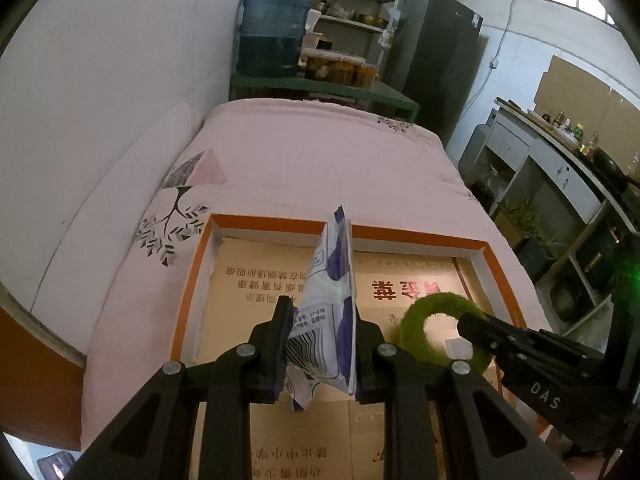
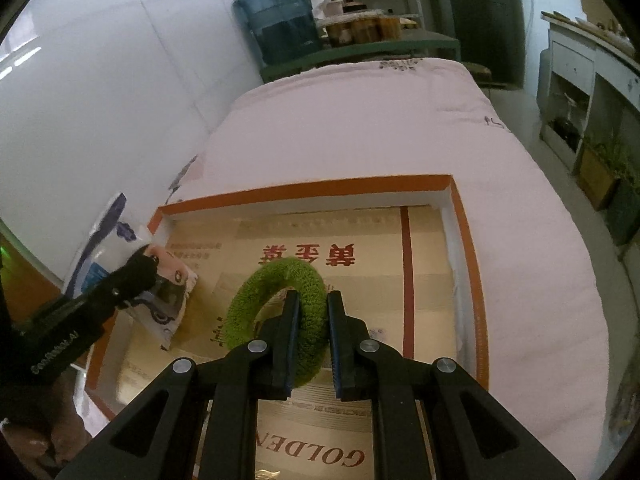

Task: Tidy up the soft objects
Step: 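Carry the snack bag and green ring with both tools over the box, then open both tools to drop the snack bag and green ring into the box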

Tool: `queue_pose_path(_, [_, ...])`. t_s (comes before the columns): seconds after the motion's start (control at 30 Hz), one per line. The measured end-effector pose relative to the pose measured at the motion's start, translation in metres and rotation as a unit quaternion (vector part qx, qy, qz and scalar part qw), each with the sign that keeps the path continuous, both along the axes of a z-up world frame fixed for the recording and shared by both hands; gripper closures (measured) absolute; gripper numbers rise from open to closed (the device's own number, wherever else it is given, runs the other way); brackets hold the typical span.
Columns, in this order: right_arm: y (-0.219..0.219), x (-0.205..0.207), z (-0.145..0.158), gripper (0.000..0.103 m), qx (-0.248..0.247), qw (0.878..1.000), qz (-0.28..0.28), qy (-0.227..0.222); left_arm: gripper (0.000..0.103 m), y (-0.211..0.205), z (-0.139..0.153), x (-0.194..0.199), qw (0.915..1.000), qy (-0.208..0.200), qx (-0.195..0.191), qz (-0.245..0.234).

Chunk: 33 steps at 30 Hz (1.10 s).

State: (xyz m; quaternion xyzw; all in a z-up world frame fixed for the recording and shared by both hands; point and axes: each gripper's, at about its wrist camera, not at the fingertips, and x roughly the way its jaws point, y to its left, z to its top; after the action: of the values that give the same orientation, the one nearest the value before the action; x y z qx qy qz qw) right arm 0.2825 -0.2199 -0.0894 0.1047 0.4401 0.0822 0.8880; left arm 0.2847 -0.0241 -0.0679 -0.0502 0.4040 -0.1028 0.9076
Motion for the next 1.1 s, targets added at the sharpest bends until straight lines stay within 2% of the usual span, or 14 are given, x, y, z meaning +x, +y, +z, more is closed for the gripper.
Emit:
queue_pose_path(0.07, [-0.001,-0.002,-0.003,0.09,-0.002,1.0,-0.001,0.002,0.078,0.002,-0.002,-0.001,1.0,-0.005,-0.006,0.0])
queue_pose_path(0.17, [-0.002,-0.003,-0.006,0.087,0.0,1.0,-0.003,0.003,0.071,0.0,-0.002,-0.002,0.9998,-0.007,-0.015,-0.012])
queue_pose_path(0.23, [-0.003,-0.004,-0.008,0.084,0.004,1.0,-0.004,0.004,0.057,-0.004,-0.003,-0.001,0.9995,-0.003,-0.016,-0.026])
queue_pose_path(0.3, [-0.004,-0.005,-0.007,0.077,0.003,1.0,-0.006,0.004,0.054,-0.009,-0.005,-0.002,0.9993,-0.001,-0.006,-0.037])
queue_pose_path(0.33, [-0.003,-0.006,-0.006,0.075,0.0,1.0,-0.007,0.003,0.054,-0.011,-0.006,-0.002,0.9992,-0.004,-0.004,-0.04])
queue_pose_path(0.4, [-0.003,-0.008,-0.004,0.064,-0.004,1.0,-0.009,-0.001,0.053,-0.014,-0.005,-0.005,0.9986,-0.013,-0.009,-0.05])
queue_pose_path(0.5, [-0.006,-0.012,0.001,0.062,-0.005,1.0,-0.01,-0.009,0.053,-0.013,-0.002,-0.008,0.9977,-0.014,-0.033,-0.058])
queue_pose_path(0.6, [-0.009,-0.019,0.006,0.055,-0.005,1.0,-0.013,-0.015,0.053,-0.008,0.006,-0.013,0.9968,-0.032,-0.05,-0.053])
queue_pose_path(0.8, [-0.013,-0.037,0.016,0.054,0.005,1.0,-0.009,-0.028,0.05,0.006,0.025,-0.029,0.9946,-0.067,-0.063,-0.047])
queue_pose_path(1.1, [-0.011,-0.059,0.027,0.054,0.005,0.999,-0.006,-0.038,0.05,0.012,0.037,-0.057,0.9942,-0.079,-0.05,-0.052])
